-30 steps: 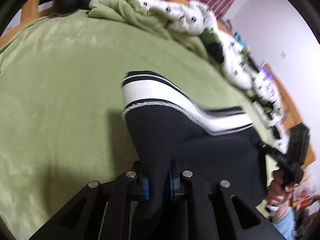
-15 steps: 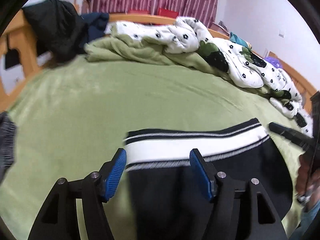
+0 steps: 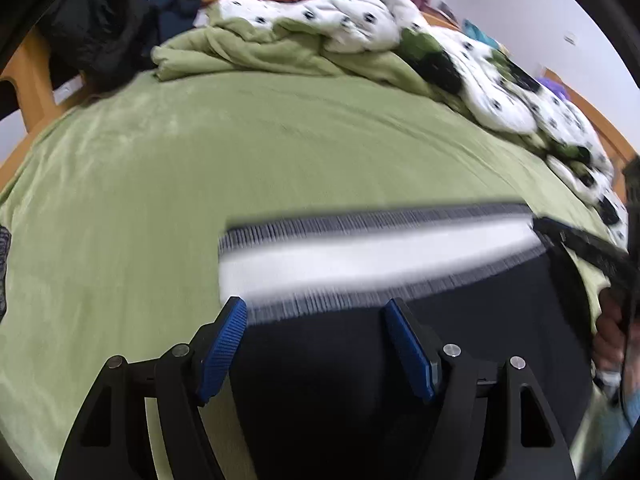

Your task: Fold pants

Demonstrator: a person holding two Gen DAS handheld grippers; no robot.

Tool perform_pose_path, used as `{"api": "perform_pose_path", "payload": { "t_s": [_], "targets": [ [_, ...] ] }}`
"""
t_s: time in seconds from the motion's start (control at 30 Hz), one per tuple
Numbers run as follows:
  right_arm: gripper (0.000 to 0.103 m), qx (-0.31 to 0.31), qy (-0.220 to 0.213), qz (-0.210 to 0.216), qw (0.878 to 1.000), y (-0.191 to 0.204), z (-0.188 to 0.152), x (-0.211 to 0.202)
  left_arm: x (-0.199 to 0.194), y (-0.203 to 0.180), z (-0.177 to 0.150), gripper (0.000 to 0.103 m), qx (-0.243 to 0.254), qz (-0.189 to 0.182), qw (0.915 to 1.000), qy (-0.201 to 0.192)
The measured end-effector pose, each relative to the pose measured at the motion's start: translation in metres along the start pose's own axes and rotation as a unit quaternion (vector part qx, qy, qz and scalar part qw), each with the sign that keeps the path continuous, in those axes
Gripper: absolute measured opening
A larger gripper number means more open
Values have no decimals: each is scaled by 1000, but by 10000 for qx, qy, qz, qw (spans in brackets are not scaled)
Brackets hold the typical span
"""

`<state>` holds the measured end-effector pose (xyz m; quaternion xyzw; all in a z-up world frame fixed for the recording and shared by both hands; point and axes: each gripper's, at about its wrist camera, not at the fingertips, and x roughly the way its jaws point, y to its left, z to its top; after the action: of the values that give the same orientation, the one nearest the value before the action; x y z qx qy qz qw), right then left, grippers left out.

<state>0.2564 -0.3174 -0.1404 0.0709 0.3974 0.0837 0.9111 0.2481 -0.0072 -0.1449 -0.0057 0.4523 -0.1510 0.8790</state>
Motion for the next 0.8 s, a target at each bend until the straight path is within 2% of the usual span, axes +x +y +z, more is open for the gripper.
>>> {"api": "perform_pose_path", "payload": {
  "t_s": [0.07, 0.1, 0.13, 0.2, 0.23, 0.33, 0.4, 0.47, 0.53, 0.6, 0.67, 0.73, 0.8],
  "targets": [
    [31, 168, -79, 63, 9998, -4, -9, -21, -26, -3, -22, 70, 88, -249, 9997, -6],
    [44, 244, -89, 61, 9996, -7, -17, -34, -39, -4, -33, 70, 152, -281, 9995, -34],
    [49, 275, -67, 43, 9996, -10, -23, -41, -56, -4, -50, 70, 197, -307, 9993, -85],
    [49, 364, -39, 13, 9993, -14, -42, -57, -77, 1, -77, 70, 128, -461, 9988, -119],
    [49, 386, -8, 12, 9993, -15, -48, -62, -90, 4, -101, 70, 28, -682, 9976, -107],
    [49, 528, 152, 78, 9985, -18, -74, -77, -104, 5, -151, 70, -80, -1051, 9943, 127],
    [49, 651, 254, 104, 9975, -18, -87, -82, -103, -3, -173, 70, -75, -887, 9956, 298],
    [50, 598, 330, -20, 9977, -13, -94, -81, -96, -19, -176, 69, 150, -566, 9978, 308],
    [50, 453, 382, -202, 9980, -7, -98, -78, -87, -29, -171, 59, 241, -57, 9995, 220],
    [48, 336, 331, -323, 9984, -3, -102, -79, -75, -29, -169, 23, 160, 165, 9991, 347],
    [42, 304, 304, -365, 9984, -4, -104, -82, -72, -21, -172, 17, -173, 63, 9993, 331],
    [30, 419, 265, -397, 9980, -8, -105, -86, -78, -18, -172, 15, -288, 4, 9991, 325],
    [27, 592, 298, -306, 9973, -14, -106, -88, -83, -15, -174, 15, -366, -11, 9989, 304]
  ]
}}
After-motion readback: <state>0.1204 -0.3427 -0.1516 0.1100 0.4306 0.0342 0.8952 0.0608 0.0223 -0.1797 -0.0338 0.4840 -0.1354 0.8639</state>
